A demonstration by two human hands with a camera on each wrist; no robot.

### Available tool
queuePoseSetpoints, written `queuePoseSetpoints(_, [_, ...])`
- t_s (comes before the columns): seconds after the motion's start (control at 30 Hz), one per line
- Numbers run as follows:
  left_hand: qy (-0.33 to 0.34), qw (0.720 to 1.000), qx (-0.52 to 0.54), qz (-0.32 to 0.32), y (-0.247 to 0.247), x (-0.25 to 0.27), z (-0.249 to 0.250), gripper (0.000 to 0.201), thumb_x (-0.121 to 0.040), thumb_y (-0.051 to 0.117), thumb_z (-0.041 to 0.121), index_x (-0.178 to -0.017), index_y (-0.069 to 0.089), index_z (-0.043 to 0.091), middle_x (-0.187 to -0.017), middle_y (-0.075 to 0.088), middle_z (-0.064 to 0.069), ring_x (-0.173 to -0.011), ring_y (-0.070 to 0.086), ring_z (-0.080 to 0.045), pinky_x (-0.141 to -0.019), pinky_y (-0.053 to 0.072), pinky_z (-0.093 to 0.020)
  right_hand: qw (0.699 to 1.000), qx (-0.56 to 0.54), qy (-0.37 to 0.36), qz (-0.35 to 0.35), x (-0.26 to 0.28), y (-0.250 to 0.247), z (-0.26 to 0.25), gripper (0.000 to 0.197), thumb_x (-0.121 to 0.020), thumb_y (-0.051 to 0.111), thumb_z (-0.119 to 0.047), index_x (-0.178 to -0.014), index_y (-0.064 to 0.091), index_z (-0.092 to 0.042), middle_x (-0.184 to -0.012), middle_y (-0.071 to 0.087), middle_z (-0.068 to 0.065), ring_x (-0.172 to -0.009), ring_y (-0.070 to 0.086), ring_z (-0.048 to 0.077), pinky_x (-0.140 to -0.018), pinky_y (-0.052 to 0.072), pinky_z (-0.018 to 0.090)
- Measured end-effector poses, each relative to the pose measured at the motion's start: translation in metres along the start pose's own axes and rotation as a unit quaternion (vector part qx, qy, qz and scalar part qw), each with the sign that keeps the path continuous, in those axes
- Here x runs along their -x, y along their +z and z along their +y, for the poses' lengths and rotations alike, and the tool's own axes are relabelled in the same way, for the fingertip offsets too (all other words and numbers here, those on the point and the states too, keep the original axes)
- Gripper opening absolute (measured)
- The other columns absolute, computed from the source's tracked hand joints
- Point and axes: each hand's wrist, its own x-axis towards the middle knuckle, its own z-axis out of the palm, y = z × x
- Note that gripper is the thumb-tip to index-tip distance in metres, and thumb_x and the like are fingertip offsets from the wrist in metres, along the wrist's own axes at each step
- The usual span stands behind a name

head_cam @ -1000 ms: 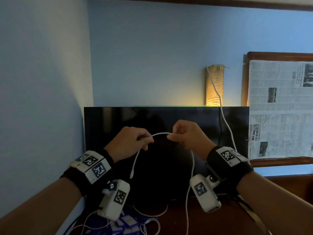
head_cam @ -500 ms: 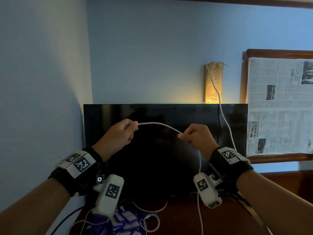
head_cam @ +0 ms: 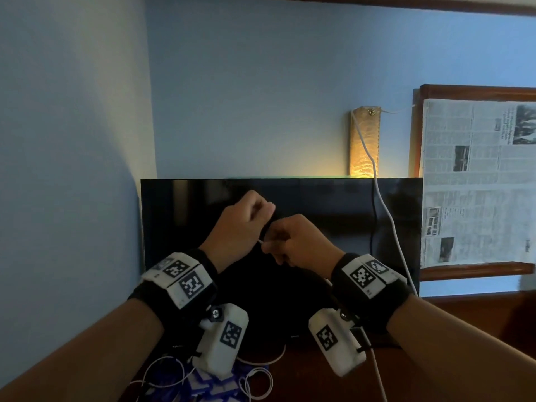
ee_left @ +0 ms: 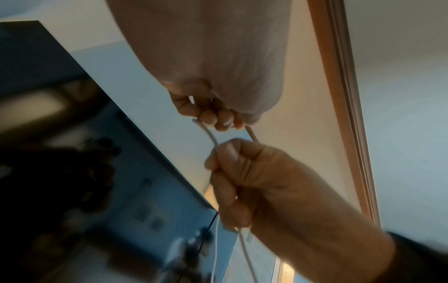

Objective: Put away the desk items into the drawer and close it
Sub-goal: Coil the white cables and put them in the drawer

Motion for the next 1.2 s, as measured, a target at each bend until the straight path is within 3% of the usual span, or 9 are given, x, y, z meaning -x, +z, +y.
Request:
queuePoseSetpoints(0.17, [0.017, 0.999, -0.022, -0.022, 0.004, -0.001, 0.002, 0.020, -0.097, 0.051, 0.030, -0.087, 0.057, 0.015, -0.080, 0.064, -0.001, -0.077, 0.059, -0.012, -0.070, 0.045, -0.022, 0.997, -0.034, -0.054, 0.053, 0.003, -0.008, -0.004, 0.015, -0.090, 0.061, -0.007, -0.081, 0.069, 0.002, -0.057, 0.055, 0.003, -0.047, 0.046, 0.005, -0.055, 0.041, 0.015])
queuePoseSetpoints(0.27, [-0.002, 0.999, 0.004, -0.038, 0.001, -0.004, 0.001, 0.021, -0.097, 0.052, 0.029, -0.078, 0.055, 0.021, -0.071, 0.065, 0.004, -0.066, 0.057, 0.001, -0.064, 0.041, -0.010, 0.992, -0.033, -0.078, 0.089, 0.002, -0.013, -0.002, 0.018, -0.092, 0.059, -0.010, -0.077, 0.069, -0.007, -0.056, 0.054, 0.000, -0.050, 0.045, 0.006, -0.056, 0.039, 0.015])
queuePoseSetpoints(0.37, [-0.031, 0.997, 0.019, -0.071, -0.001, -0.007, 0.000, 0.029, -0.098, 0.048, 0.034, -0.072, 0.054, 0.021, -0.054, 0.061, 0.004, -0.055, 0.056, -0.005, -0.063, 0.042, -0.017, 0.988, -0.017, -0.095, 0.122, -0.001, -0.015, -0.001, 0.024, -0.091, 0.061, -0.014, -0.069, 0.064, -0.023, -0.056, 0.054, -0.005, -0.049, 0.045, 0.002, -0.054, 0.040, 0.013])
queuePoseSetpoints(0.47, [-0.076, 0.985, 0.098, -0.122, -0.005, -0.007, 0.005, 0.033, -0.101, 0.044, 0.030, -0.073, 0.049, 0.013, -0.044, 0.048, 0.004, -0.045, 0.046, -0.012, -0.059, 0.041, -0.027, 0.983, -0.028, -0.096, 0.156, -0.002, -0.014, 0.001, 0.014, -0.088, 0.066, -0.017, -0.074, 0.063, -0.017, -0.056, 0.053, -0.009, -0.047, 0.047, -0.001, -0.052, 0.040, 0.010])
queuePoseSetpoints(0.6, [-0.130, 0.958, 0.174, -0.188, -0.011, -0.001, 0.012, 0.033, -0.103, 0.038, 0.027, -0.082, 0.051, 0.005, -0.043, 0.037, 0.002, -0.040, 0.036, -0.012, -0.050, 0.036, -0.022, 0.975, -0.077, -0.086, 0.190, -0.003, -0.012, 0.006, 0.025, -0.080, 0.075, -0.017, -0.077, 0.051, -0.011, -0.051, 0.051, -0.008, -0.042, 0.046, 0.000, -0.048, 0.038, 0.010])
queuePoseSetpoints(0.7, [-0.164, 0.940, 0.229, -0.193, -0.010, 0.002, 0.013, 0.033, -0.103, 0.036, 0.022, -0.079, 0.051, 0.005, -0.042, 0.033, 0.001, -0.038, 0.033, -0.012, -0.045, 0.034, -0.020, 0.975, -0.086, -0.097, 0.182, -0.002, -0.008, 0.007, 0.027, -0.081, 0.074, -0.016, -0.072, 0.050, -0.010, -0.052, 0.048, -0.008, -0.043, 0.043, 0.000, -0.048, 0.037, 0.010])
queuePoseSetpoints(0.87, [-0.217, 0.915, 0.280, -0.191, -0.010, 0.006, 0.012, 0.033, -0.102, 0.037, 0.022, -0.071, 0.047, 0.013, -0.046, 0.033, 0.003, -0.041, 0.028, -0.009, -0.045, 0.028, -0.021, 0.980, -0.083, -0.108, 0.144, -0.001, 0.000, 0.006, 0.020, -0.082, 0.073, -0.012, -0.078, 0.054, -0.007, -0.061, 0.050, -0.003, -0.051, 0.042, 0.003, -0.054, 0.040, 0.015])
queuePoseSetpoints(1.0, [-0.245, 0.909, 0.292, -0.169, -0.015, 0.007, 0.010, 0.032, -0.102, 0.037, 0.025, -0.076, 0.048, 0.012, -0.045, 0.032, 0.003, -0.038, 0.029, -0.009, -0.041, 0.026, -0.019, 0.983, -0.128, -0.081, 0.104, -0.002, 0.001, 0.004, 0.016, -0.085, 0.068, -0.009, -0.094, 0.057, 0.000, -0.066, 0.054, 0.008, -0.053, 0.047, 0.008, -0.051, 0.042, 0.017])
queuePoseSetpoints(1.2, [-0.238, 0.914, 0.282, -0.172, -0.017, 0.013, 0.006, 0.035, -0.103, 0.036, 0.025, -0.075, 0.049, 0.009, -0.046, 0.031, 0.002, -0.039, 0.027, -0.008, -0.041, 0.024, -0.018, 0.985, -0.170, -0.012, 0.031, 0.003, 0.004, 0.005, 0.024, -0.095, 0.057, -0.018, -0.083, 0.065, 0.002, -0.062, 0.049, 0.008, -0.054, 0.041, 0.016, -0.052, 0.034, 0.025])
